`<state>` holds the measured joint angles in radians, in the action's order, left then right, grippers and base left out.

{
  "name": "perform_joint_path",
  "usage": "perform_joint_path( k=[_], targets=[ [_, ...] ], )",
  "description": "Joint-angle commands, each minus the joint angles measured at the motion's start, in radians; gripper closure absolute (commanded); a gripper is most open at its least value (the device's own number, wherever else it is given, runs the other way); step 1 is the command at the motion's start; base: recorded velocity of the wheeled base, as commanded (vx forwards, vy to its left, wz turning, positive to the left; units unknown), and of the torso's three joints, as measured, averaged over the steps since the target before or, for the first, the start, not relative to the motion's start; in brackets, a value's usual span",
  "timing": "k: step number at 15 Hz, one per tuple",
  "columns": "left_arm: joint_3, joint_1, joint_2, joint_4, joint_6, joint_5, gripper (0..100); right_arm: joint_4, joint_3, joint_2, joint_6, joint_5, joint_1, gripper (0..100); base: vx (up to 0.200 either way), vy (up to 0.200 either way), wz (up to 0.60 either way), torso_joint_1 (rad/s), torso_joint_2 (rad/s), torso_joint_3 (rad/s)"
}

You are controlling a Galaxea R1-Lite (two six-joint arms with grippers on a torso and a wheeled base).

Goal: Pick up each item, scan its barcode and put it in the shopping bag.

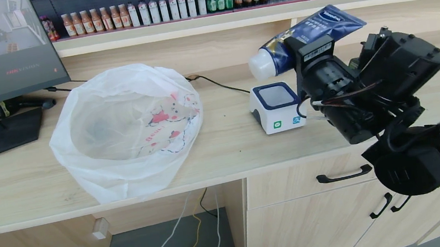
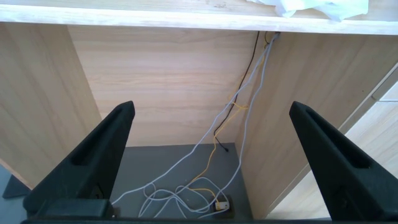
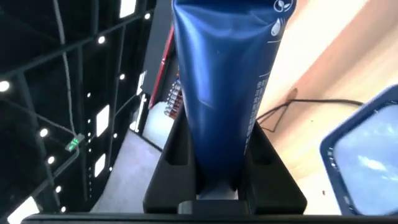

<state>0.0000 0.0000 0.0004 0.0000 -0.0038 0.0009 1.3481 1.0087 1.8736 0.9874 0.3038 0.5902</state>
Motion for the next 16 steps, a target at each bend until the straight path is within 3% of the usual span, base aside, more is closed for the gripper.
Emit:
perform_joint_path(
  k=[1, 4, 6, 10, 12, 16],
  targets=[
    [0.000, 0.000, 0.000, 0.000, -0.001, 0.001, 0, 0.062, -0.002, -0.065, -0.092, -0.038, 0.069, 100, 0.000, 0.000, 0.00, 0.000, 0.00, 0.000],
    [0.000, 0.000, 0.000, 0.000, -0.001, -0.001, 0, 0.075, -0.012, -0.122, -0.312, -0.117, 0.141, 100, 0.000, 0.000, 0.00, 0.000, 0.00, 0.000],
    [0.000, 0.000, 0.000, 0.000, -0.001, -0.001, 0, 0.074, -0.012, -0.168, -0.529, -0.189, 0.192, 100, 0.000, 0.000, 0.00, 0.000, 0.00, 0.000],
    [0.000, 0.000, 0.000, 0.000, -0.001, 0.001, 0, 0.054, -0.105, -0.249, -0.843, -0.201, 0.276, 100, 0.000, 0.000, 0.00, 0.000, 0.00, 0.000],
    [0.000, 0.000, 0.000, 0.000, -0.001, 0.001, 0, 0.083, -0.124, -0.232, -0.894, -0.193, 0.283, 100, 0.000, 0.000, 0.00, 0.000, 0.00, 0.000],
    [0.000, 0.000, 0.000, 0.000, -0.001, 0.001, 0, 0.190, -0.389, -0.231, -1.070, -0.183, 0.253, 100, 0.000, 0.000, 0.00, 0.000, 0.00, 0.000]
  ],
)
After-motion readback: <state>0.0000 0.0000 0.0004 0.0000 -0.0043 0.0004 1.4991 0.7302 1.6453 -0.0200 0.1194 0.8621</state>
